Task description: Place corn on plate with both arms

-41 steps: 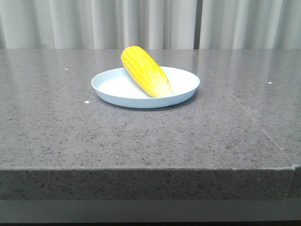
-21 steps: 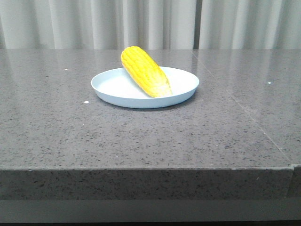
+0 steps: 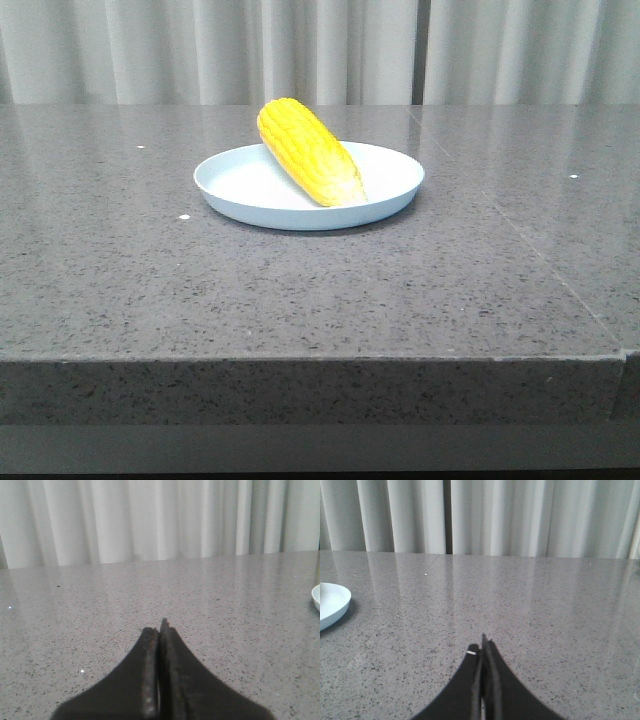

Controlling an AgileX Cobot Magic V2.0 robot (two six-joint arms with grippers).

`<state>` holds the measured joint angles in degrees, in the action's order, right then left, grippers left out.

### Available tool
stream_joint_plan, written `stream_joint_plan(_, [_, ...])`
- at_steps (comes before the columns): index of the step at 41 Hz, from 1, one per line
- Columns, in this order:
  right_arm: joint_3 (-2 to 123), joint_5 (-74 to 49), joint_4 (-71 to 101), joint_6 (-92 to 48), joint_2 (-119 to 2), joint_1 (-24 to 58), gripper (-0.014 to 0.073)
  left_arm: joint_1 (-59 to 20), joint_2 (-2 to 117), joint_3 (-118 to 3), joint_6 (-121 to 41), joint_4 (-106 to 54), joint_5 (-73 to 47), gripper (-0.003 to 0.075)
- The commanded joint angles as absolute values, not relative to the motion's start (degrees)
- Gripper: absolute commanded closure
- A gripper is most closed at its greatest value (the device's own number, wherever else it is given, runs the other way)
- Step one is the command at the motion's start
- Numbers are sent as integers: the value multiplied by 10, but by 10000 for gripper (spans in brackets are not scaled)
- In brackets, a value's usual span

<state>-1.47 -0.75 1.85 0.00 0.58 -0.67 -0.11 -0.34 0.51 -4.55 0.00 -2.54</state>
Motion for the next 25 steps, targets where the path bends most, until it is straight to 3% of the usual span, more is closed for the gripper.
stream_joint_plan(1, [-3,45,18,0,16,-10,661,0,-13,19,-45,-5,24,741])
stream_joint_plan(25, [-3,36,49,4,16,-10,661,0,-12,19,-45,-5,24,741])
